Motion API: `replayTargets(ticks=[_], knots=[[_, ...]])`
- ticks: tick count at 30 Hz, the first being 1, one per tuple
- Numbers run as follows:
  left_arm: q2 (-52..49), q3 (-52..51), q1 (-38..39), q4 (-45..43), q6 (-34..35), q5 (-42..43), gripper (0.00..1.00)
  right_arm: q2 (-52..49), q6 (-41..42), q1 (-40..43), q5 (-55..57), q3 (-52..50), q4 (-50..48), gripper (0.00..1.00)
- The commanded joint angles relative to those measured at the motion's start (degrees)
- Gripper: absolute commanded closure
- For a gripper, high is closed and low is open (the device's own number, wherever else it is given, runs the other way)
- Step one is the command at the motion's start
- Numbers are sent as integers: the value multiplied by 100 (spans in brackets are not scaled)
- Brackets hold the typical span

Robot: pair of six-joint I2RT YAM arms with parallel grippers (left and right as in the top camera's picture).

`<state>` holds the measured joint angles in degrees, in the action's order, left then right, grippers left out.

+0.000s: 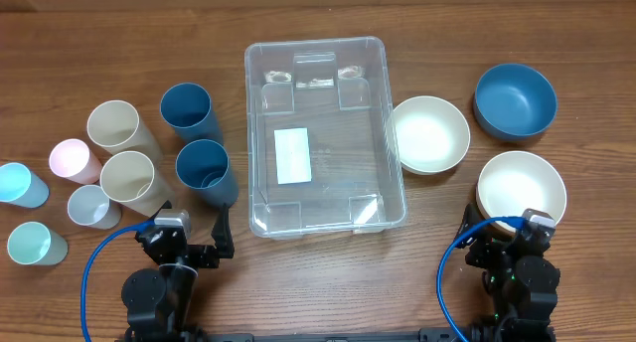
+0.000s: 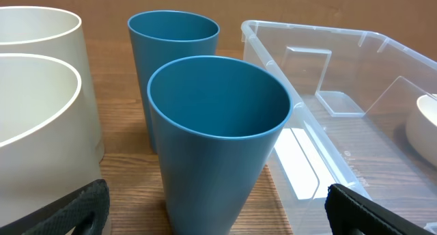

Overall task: Pack container
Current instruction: 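Reach the right gripper to the cream bowl at front right and grasp it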

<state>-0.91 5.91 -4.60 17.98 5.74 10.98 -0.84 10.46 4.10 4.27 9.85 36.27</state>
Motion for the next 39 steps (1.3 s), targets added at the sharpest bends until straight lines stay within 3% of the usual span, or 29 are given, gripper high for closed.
replayTargets(ticks=[1, 9, 14, 17, 21, 24, 27, 28, 30, 32, 36, 39], knots=[[63, -48, 11, -42, -85, 87, 0, 66, -24, 22, -9, -90, 42, 0], [63, -48, 11, -42, -83, 87, 0, 66, -22, 22, -46, -90, 26, 0], [63, -48, 11, -42, -85, 87, 0, 63, 826, 22, -817, -31, -560, 0], [63, -48, 11, -42, -85, 87, 0, -199, 573, 20, -802, 828, -509, 0], [63, -48, 11, -42, -85, 85, 0, -1683, 544, 22, 7, 2697, 302, 0], [63, -48, 11, -42, -85, 85, 0, -3744, 535, 22, 409, 4542, 1178, 0], [63, -48, 11, -42, -85, 87, 0, -5187, 540, 22, -428, 5608, 1624, 0], [63, -48, 11, -42, -85, 87, 0, -5493, 546, 22, -411, 5783, 1810, 0], [63, -48, 11, -42, -85, 87, 0, -6170, 1655, 337, 267, 5901, 2173, 0], [63, -48, 11, -42, -85, 87, 0, -6769, 2275, 1215, 345, 5899, 2546, 0], [63, -48, 11, -42, -85, 87, 0, -7670, 2365, 2603, -201, 5873, 3091, 0], [63, -48, 11, -42, -85, 87, 0, -8102, 2374, 2835, -219, 5604, 3003, 0]])
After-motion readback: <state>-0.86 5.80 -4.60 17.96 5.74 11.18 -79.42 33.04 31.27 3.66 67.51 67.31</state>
